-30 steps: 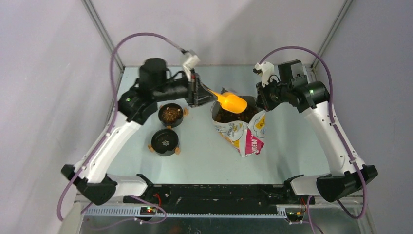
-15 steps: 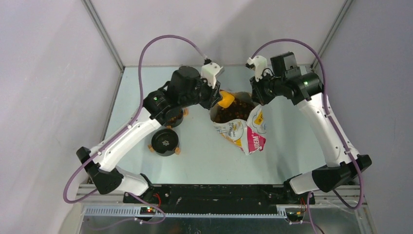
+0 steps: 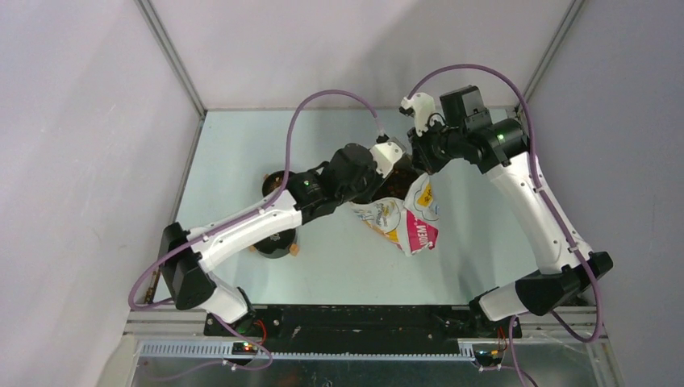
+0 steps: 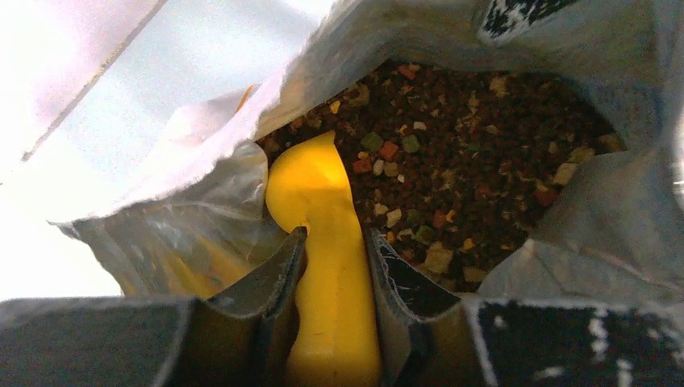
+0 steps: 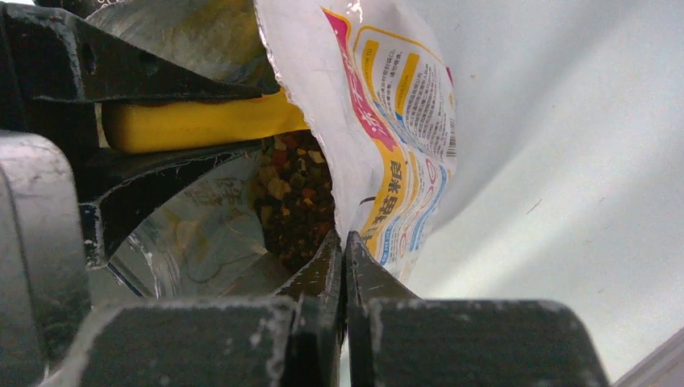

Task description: Serve the pet food

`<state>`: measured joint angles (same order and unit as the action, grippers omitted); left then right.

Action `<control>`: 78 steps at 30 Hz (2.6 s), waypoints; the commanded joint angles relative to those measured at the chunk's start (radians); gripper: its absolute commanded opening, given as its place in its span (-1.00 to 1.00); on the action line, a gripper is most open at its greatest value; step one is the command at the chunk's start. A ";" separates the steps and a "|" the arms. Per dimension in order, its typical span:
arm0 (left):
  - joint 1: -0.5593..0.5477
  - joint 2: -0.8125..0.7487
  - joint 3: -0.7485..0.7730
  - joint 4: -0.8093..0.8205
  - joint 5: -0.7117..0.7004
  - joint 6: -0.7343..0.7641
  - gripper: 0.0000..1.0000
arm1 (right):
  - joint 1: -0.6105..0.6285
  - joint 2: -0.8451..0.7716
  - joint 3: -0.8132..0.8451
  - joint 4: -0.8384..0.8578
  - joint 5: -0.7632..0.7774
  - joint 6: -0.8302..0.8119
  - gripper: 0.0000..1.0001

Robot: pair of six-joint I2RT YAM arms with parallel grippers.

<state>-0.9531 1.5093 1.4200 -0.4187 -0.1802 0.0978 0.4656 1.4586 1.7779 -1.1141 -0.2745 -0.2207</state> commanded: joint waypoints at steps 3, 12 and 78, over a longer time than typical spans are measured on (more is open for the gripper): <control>-0.013 0.000 -0.090 0.149 -0.128 0.027 -1.00 | -0.050 -0.093 -0.019 0.199 -0.090 0.020 -1.00; -0.002 -0.022 -0.125 0.099 0.210 -0.142 -1.00 | -0.096 -0.110 -0.064 0.210 -0.111 0.028 -1.00; 0.642 -0.170 -0.460 0.854 1.112 -1.570 -1.00 | -0.139 -0.105 -0.064 0.165 -0.108 0.012 -1.00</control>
<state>-0.3347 1.3830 0.9756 0.3355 0.9005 -1.3968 0.3241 1.3689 1.6337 -1.0370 -0.3473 -0.2005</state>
